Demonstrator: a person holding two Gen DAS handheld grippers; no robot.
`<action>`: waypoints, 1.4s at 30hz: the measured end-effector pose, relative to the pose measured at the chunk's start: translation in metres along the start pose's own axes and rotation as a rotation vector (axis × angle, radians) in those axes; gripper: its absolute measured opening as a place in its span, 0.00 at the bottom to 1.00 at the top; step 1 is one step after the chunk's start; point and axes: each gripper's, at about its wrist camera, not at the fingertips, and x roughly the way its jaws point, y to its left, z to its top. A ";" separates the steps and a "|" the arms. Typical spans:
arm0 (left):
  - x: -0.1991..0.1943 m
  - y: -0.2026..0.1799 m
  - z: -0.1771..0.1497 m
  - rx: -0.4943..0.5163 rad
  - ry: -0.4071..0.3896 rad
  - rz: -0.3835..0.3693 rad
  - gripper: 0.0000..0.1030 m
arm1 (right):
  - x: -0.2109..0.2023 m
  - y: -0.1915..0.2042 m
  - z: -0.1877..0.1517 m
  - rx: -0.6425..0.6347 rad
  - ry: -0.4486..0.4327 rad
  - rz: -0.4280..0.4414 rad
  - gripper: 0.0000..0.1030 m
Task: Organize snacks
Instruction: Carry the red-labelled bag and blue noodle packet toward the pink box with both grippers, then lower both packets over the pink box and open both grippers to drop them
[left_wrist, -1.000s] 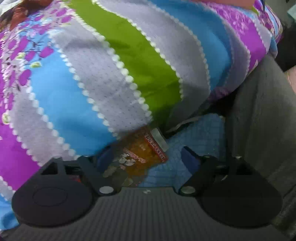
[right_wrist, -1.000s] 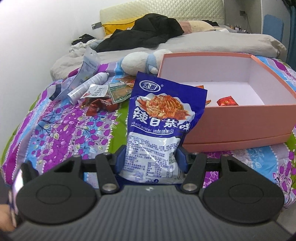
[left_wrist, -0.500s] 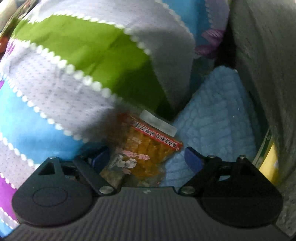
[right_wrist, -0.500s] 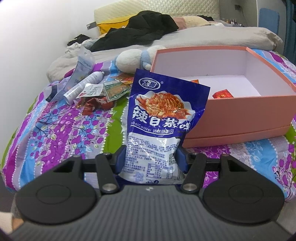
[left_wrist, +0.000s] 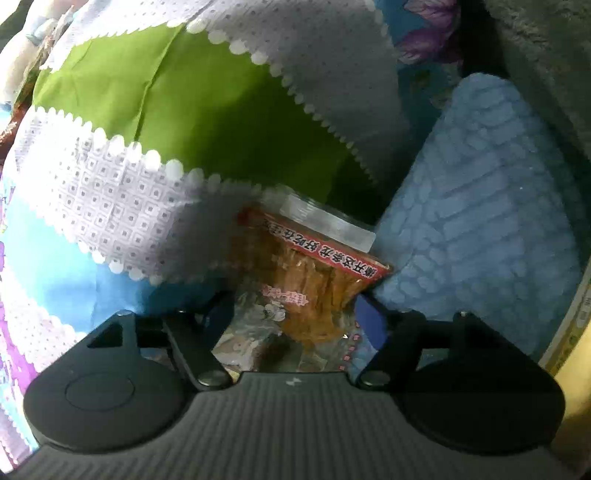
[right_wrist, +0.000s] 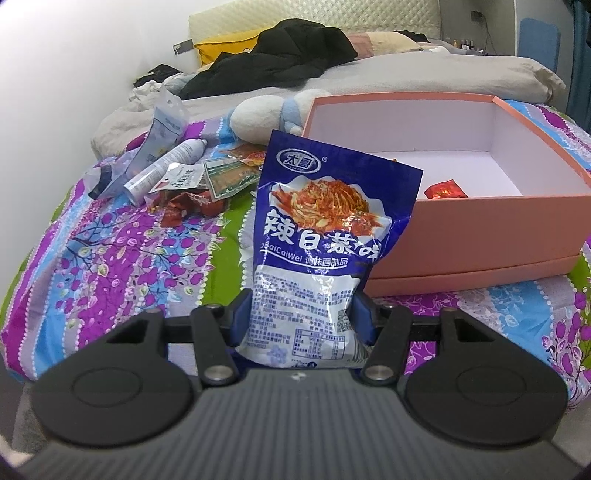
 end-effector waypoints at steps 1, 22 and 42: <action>0.002 -0.001 0.001 -0.003 0.001 0.002 0.66 | 0.000 0.000 0.000 -0.001 0.000 -0.001 0.57; -0.050 0.074 0.001 -0.300 -0.052 -0.321 0.23 | -0.007 -0.001 -0.003 0.003 -0.015 0.005 0.56; -0.173 0.127 0.020 -0.636 -0.247 -0.448 0.08 | -0.043 0.000 0.012 -0.008 -0.110 -0.029 0.55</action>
